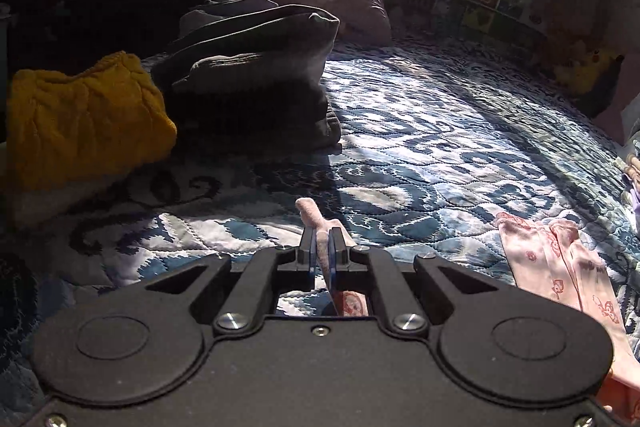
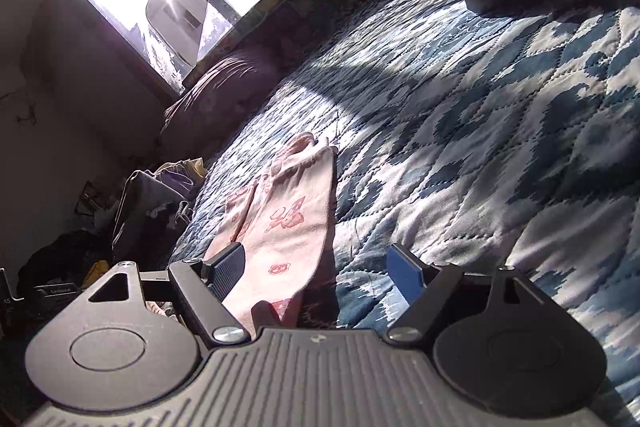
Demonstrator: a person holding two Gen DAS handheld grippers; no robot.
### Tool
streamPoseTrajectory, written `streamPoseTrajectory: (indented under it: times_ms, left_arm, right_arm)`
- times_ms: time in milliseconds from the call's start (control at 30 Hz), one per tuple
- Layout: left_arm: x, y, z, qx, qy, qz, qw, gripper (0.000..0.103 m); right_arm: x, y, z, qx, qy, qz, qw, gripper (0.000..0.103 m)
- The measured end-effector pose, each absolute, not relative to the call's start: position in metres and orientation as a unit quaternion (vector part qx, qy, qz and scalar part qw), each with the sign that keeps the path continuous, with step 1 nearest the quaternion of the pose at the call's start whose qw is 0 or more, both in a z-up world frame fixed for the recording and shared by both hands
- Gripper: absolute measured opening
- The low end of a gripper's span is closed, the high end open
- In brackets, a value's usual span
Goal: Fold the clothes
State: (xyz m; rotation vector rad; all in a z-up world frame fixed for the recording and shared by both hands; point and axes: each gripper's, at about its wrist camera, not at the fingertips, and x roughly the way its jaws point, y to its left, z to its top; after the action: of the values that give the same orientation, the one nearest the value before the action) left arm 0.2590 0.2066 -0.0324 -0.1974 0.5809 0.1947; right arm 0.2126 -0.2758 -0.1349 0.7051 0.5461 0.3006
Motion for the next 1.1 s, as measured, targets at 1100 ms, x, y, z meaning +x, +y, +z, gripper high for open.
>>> streamPoseTrajectory:
  times_ms: [1100]
  left_arm:
    - [0.235,0.301,-0.076,-0.157,0.304,0.175,0.923,0.031]
  right_arm:
    - [0.213,-0.272,-0.134,0.326,0.263,0.148,0.896,0.081]
